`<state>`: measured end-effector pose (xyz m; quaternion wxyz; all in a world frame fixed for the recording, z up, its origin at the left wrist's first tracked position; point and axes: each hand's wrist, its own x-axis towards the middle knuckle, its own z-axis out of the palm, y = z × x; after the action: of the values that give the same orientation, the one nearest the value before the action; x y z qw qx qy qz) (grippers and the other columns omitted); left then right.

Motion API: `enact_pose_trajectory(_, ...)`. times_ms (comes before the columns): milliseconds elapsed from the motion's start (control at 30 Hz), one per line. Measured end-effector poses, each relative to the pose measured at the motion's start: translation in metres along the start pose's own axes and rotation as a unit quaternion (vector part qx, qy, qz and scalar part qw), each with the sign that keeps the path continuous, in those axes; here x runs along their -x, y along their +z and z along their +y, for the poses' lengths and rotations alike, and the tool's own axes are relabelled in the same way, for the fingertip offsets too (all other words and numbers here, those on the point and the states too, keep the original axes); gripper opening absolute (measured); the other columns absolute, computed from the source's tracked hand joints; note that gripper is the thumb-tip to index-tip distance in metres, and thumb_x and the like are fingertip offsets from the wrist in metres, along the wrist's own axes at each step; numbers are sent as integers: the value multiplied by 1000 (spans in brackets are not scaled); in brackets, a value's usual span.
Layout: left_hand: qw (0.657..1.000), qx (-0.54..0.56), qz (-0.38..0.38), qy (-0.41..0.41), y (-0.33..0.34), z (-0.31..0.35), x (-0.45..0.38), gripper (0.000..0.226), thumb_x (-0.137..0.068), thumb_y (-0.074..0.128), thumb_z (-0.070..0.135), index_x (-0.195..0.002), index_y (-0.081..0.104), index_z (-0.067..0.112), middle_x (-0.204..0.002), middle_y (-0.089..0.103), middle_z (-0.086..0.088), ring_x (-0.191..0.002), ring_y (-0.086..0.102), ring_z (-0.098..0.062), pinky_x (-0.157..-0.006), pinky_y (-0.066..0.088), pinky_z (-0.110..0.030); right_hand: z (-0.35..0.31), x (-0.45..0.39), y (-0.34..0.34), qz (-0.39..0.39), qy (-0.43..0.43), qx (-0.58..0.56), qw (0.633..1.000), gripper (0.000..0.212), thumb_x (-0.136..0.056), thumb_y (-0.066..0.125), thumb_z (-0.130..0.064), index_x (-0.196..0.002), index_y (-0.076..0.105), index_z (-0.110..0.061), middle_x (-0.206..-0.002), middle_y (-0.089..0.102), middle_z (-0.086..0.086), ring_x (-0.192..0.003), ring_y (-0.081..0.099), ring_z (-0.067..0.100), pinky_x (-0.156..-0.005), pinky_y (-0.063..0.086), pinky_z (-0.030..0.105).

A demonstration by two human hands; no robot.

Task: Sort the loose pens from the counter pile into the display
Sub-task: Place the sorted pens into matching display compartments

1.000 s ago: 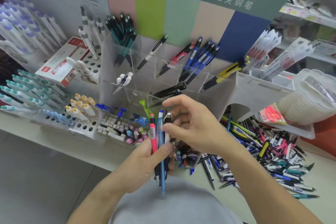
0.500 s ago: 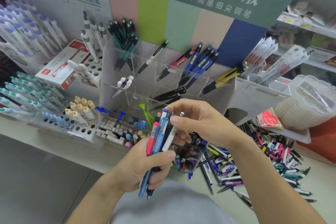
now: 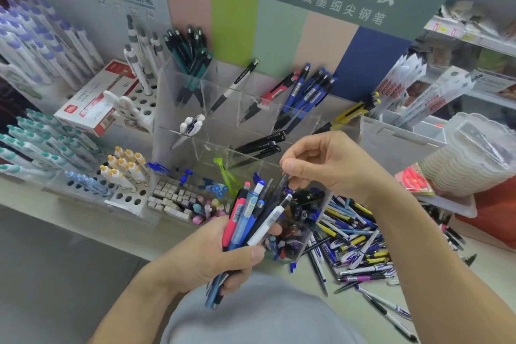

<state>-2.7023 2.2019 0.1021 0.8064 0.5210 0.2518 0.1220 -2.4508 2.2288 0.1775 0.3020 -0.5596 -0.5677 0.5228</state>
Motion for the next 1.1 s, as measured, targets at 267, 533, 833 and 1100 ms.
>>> enact_pose_trajectory(267, 1000, -18, -8, 13, 3, 1, -5, 14, -94, 69, 27, -88, 60, 17, -54, 53, -13, -43, 46, -25, -54, 46, -33, -2, -2, 6, -87, -7, 107, 990, 14, -87, 77, -25, -96, 80, -14, -84, 78, 2, -74, 71, 23, -67, 57, 33)
enact_pose_trajectory(533, 999, 50, -9, 1, -5, 3, -1, 29, -91, 68, 28, -117, 66, 16, -62, 39, -23, -42, 39, -21, -46, 43, -27, -5, 14, -29, 48, -70, -34, 996, 17, -86, 67, -13, -99, 73, -3, -69, 72, 10, -59, 68, 18, -60, 57, 24)
enact_pose_trajectory(833, 990, 128, 48, -17, 2, -3, -13, 32, -82, 73, 34, -91, 63, 5, -67, 32, -21, -42, 31, -18, -39, 34, -24, 18, 26, -14, 169, -71, -165, 969, 18, -88, 63, -15, -103, 68, -5, -83, 74, 14, -72, 74, 26, -71, 62, 31)
enact_pose_trajectory(1100, 962, 196, 181, 64, 11, -5, -20, 57, -76, 75, 63, -65, 53, 12, -60, 24, -21, -35, 25, -15, -37, 22, -23, 20, 54, 54, 366, -45, -332, 868, 5, -84, 66, 4, -89, 68, 1, -78, 74, 17, -77, 77, 33, -68, 62, 25)
